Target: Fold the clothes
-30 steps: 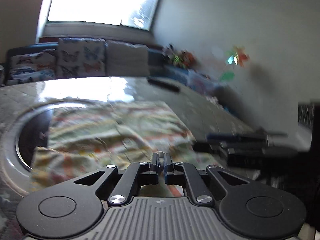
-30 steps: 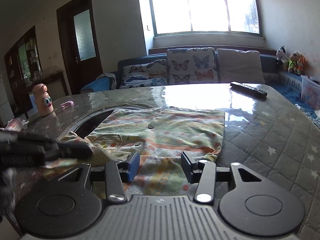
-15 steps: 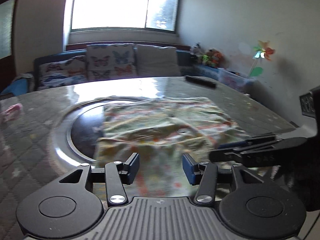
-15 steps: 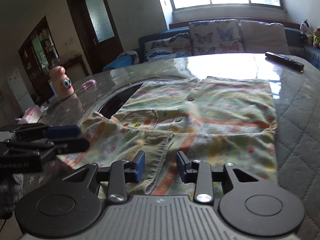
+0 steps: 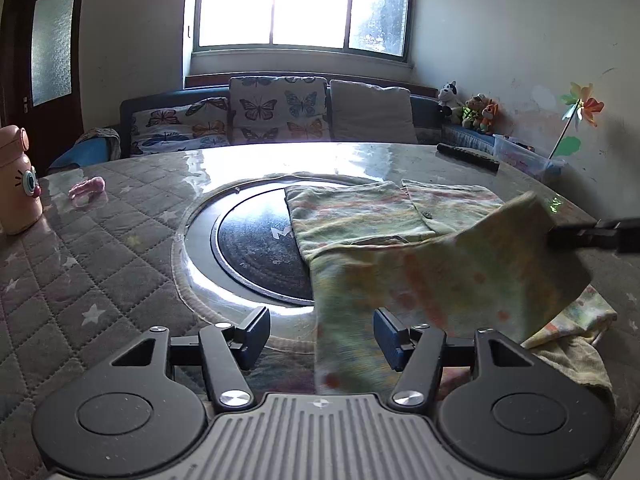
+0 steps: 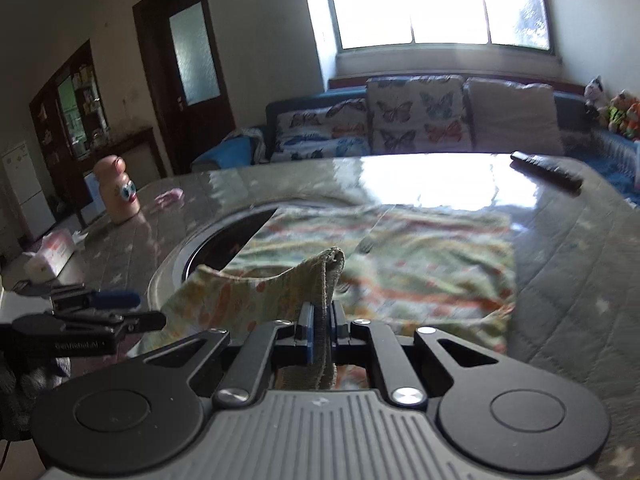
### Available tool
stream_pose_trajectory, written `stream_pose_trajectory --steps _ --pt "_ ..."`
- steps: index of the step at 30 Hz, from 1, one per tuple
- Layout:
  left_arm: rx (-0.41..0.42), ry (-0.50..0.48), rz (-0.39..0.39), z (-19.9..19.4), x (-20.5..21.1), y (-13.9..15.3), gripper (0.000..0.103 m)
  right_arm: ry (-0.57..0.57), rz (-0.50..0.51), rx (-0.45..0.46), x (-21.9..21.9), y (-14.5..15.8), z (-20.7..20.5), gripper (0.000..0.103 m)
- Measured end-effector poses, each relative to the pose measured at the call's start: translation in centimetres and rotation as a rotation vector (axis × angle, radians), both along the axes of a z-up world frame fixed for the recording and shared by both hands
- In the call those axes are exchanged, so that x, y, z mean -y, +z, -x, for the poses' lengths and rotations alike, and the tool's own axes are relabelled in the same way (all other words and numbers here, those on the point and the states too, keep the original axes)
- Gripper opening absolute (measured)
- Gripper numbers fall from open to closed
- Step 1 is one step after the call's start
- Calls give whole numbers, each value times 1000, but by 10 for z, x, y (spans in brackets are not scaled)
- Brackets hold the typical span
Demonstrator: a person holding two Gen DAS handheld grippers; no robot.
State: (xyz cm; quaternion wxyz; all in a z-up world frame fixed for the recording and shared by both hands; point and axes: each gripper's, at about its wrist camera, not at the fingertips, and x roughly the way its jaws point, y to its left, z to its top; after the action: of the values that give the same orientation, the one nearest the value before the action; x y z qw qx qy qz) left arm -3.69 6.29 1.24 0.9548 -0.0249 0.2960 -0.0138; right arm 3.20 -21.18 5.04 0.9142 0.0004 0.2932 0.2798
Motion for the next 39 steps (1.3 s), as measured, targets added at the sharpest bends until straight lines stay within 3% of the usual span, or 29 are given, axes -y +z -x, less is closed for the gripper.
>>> stream_pose_trajectory --steps 4,12,16,18,21,26,31,37,39 --pt "-21 4 -18 -5 3 -7 61 -62 26 10 15 1 -2 6" --pt "-47 18 -83 -10 4 -7 61 -108 114 -73 17 -45 -16 6" --pt "-28 23 -81 -21 3 3 58 -126 129 -32 20 -39 -13 9" --pt "-18 12 -77 -31 5 7 45 -118 107 -6 20 -32 -14 9" --pt "-8 -6 -77 -47 12 9 35 -82 95 0 13 -31 -19 9" --pt "-39 -41 -91 -71 21 -4 29 -23 103 -8 -2 -43 -33 9" --pt "-44 -70 -170 -71 27 -17 31 -23 136 -43 0 -54 -39 10" --pt "-1 -124 -226 -49 33 -9 31 61 150 -5 8 -39 -7 15" --pt "11 -148 -233 -39 36 -8 37 89 168 1 8 -38 2 16"
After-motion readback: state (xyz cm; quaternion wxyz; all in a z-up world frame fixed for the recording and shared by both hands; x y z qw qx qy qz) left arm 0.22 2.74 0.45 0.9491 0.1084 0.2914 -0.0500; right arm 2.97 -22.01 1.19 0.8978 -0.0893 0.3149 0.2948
